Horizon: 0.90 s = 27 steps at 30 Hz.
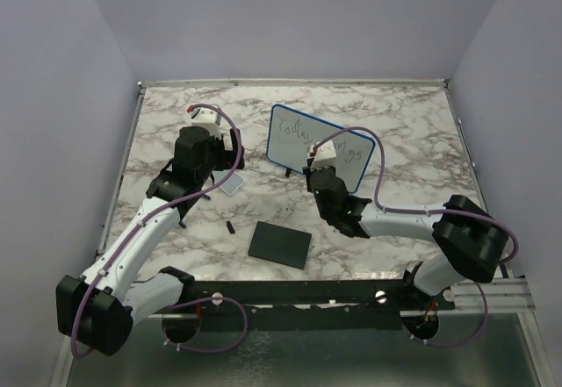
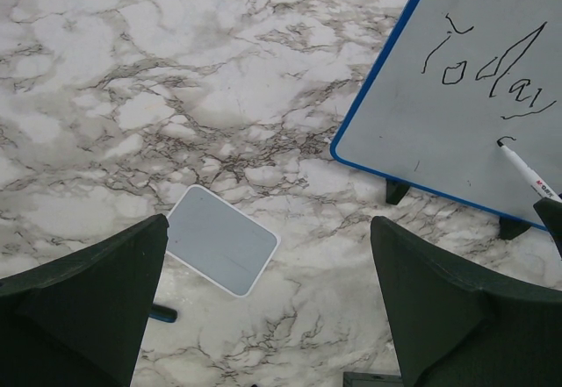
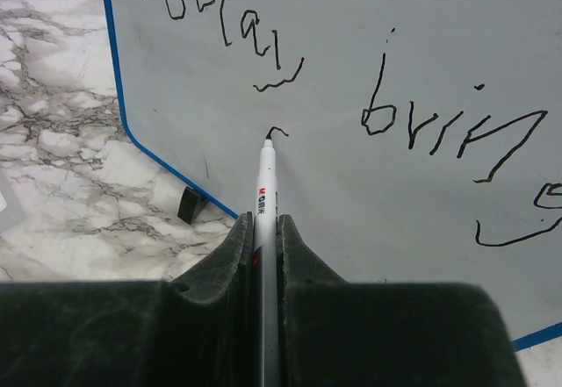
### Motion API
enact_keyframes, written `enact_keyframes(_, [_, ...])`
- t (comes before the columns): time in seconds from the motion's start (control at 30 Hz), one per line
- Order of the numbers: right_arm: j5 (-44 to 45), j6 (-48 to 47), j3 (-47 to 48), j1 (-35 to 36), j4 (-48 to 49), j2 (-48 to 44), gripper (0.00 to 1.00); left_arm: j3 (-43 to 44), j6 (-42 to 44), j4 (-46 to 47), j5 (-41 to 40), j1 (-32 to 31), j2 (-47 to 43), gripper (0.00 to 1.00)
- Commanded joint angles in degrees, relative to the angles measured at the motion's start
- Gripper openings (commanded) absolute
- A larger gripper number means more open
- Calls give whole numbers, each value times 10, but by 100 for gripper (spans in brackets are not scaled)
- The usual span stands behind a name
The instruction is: Write a sentence on the whiteboard
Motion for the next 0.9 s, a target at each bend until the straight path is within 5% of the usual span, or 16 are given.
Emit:
enact_keyframes(0.0, [3,13,10,2,-14,7,0,-4,4,2,-8,-3,-2,99])
enact_keyframes(0.87, [26,16,-12,2,-43,-30,0,-4,4,2,-7,-4,-8,99])
